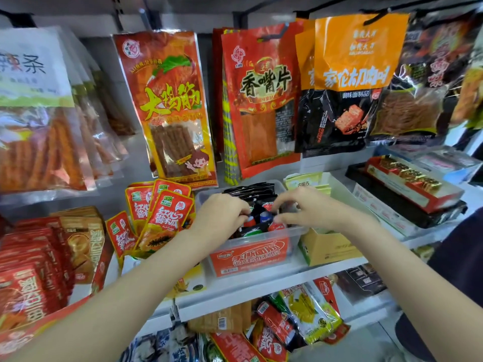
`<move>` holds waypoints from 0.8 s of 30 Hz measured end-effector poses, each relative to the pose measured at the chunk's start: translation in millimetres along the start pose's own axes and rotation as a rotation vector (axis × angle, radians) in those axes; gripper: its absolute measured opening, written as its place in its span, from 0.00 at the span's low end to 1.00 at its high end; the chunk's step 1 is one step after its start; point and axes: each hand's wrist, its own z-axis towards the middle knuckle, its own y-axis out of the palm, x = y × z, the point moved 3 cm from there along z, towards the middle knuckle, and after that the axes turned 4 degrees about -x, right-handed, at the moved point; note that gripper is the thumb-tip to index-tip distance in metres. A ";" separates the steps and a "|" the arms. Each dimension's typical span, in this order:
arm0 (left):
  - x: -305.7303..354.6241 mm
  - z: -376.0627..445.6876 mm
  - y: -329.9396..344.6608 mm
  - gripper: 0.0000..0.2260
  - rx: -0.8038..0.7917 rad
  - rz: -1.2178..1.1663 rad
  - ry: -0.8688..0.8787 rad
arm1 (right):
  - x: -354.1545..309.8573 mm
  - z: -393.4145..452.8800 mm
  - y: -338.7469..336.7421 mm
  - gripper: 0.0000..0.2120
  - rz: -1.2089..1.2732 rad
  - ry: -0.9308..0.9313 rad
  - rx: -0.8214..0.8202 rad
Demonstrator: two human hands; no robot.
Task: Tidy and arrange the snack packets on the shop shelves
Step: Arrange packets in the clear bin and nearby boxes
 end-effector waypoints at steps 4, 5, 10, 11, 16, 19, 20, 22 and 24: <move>-0.3 -1.3 3.2 0.06 -0.087 -0.190 0.003 | -0.7 1.2 3.3 0.26 0.010 0.007 -0.134; 0.8 0.1 2.9 0.07 -0.099 -0.223 0.005 | -1.8 2.7 2.7 0.25 -0.026 0.004 -0.146; 1.6 -0.5 1.6 0.10 -0.106 -0.276 0.009 | -8.5 12.6 1.9 0.12 -0.120 -0.005 0.005; 1.3 -2.2 0.8 0.11 -0.084 -0.291 0.001 | -8.5 14.2 2.2 0.11 -0.133 -0.012 0.047; 5.2 -4.1 3.9 0.11 -0.121 -0.216 0.030 | -1.8 17.1 4.2 0.09 -0.061 -0.010 0.045; 4.1 -3.0 3.3 0.10 -0.148 -0.238 0.023 | -2.7 17.1 8.0 0.10 -0.098 -0.010 0.062; 4.6 -3.4 1.6 0.11 -0.151 -0.232 0.023 | -3.6 14.3 8.9 0.10 -0.119 -0.017 0.088; 5.1 -3.3 -3.7 0.12 -0.122 -0.223 0.009 | -2.2 2.0 8.0 0.13 -0.137 -0.021 0.164; 6.3 -1.2 -11.7 0.12 -0.031 -0.259 -0.016 | 4.7 -20.5 0.7 0.15 -0.083 0.026 0.264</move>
